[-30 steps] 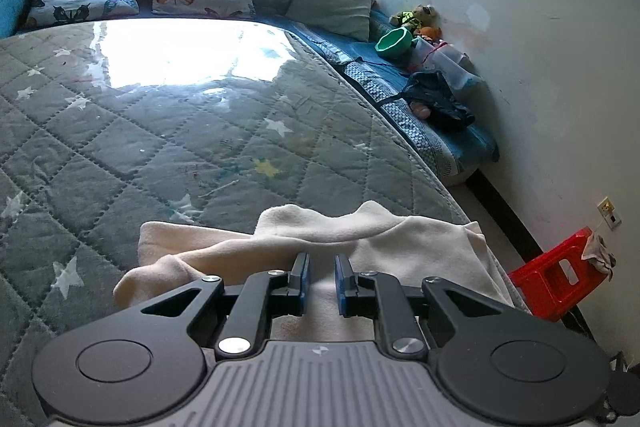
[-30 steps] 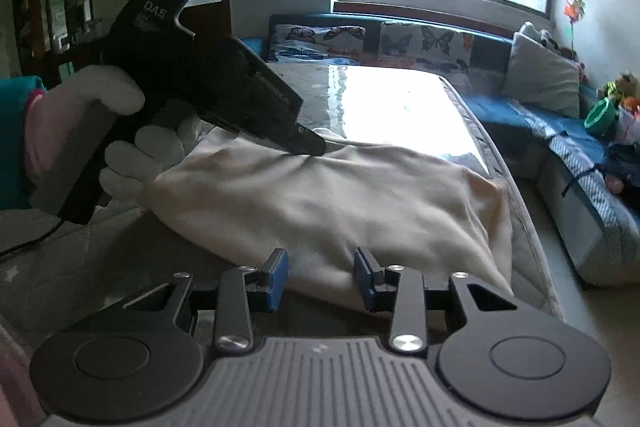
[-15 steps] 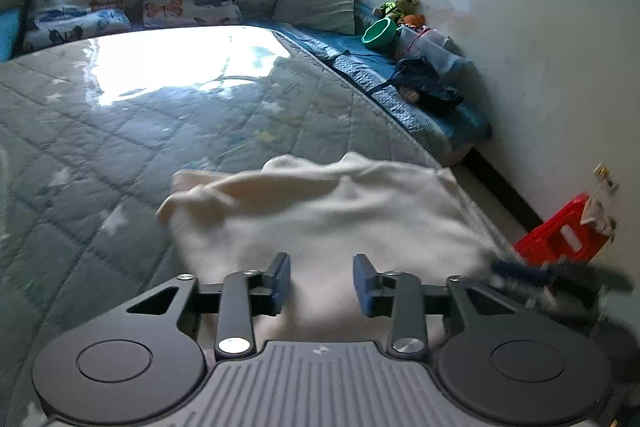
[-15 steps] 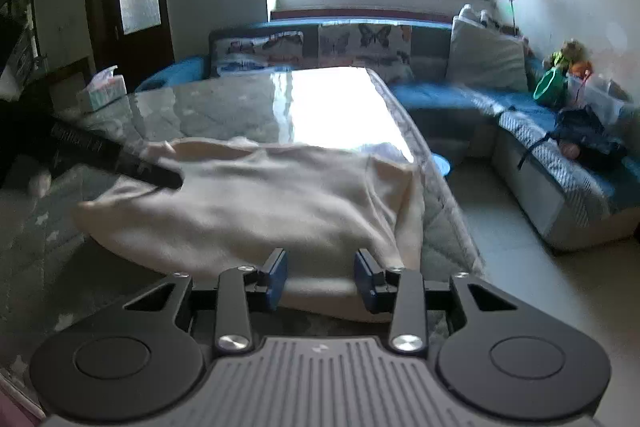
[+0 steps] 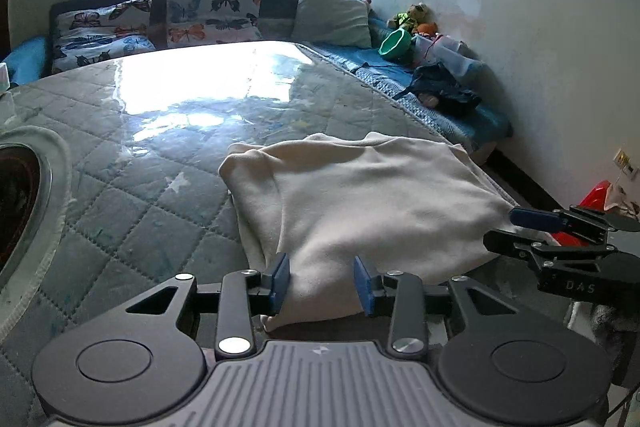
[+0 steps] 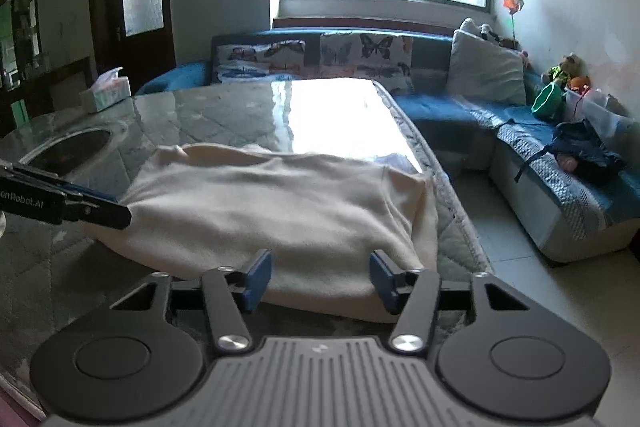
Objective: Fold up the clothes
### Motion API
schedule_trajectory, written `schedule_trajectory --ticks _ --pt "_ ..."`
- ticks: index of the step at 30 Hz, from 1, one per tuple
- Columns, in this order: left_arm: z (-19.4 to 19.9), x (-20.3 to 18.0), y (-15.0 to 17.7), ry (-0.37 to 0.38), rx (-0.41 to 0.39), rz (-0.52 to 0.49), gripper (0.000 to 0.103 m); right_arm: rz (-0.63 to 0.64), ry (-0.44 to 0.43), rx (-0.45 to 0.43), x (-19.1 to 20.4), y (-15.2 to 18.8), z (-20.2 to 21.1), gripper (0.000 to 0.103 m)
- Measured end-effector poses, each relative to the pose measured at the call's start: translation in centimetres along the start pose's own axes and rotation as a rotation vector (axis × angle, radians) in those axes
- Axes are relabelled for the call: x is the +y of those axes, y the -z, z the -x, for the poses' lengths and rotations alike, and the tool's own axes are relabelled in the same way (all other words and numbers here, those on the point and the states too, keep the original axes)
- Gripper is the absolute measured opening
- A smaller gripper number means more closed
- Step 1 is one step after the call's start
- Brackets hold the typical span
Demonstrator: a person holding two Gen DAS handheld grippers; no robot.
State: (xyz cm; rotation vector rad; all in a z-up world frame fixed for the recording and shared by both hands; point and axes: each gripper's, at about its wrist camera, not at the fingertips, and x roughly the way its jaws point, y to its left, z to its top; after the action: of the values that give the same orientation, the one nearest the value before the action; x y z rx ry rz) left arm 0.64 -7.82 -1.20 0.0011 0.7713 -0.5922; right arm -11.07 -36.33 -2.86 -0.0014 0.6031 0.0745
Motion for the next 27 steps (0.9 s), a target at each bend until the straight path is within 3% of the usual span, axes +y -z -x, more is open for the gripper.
schedule_trajectory --ticks 5,9,10,12,18,22,27 --pt "0.2 0.3 0.5 -0.021 -0.003 0.012 0.039 -0.005 0.004 0.025 0.5 0.6 -0.5 0.058" --pt "1.3 0.6 0.7 -0.015 -0.006 0.033 0.041 -0.004 0.003 0.018 1.0 0.8 -0.1 0.067" --pt "1.5 0.7 0.8 -0.011 -0.007 0.039 0.044 -0.006 0.002 0.015 1.1 0.8 0.1 0.074" --pt "1.8 0.6 1.1 -0.009 -0.005 0.04 0.049 0.005 0.005 0.006 1.6 0.9 0.5 0.079" --pt "2.6 0.5 2.2 -0.013 -0.001 0.03 0.06 0.002 0.006 0.016 2.3 1.1 0.9 0.084" --pt "3.2 0.6 2.7 -0.02 -0.009 0.031 0.072 0.007 0.026 0.001 3.0 1.2 1.5 0.1" --pt "4.0 0.3 3.2 -0.019 -0.028 0.018 0.084 0.007 0.026 -0.013 3.6 1.2 1.9 0.103"
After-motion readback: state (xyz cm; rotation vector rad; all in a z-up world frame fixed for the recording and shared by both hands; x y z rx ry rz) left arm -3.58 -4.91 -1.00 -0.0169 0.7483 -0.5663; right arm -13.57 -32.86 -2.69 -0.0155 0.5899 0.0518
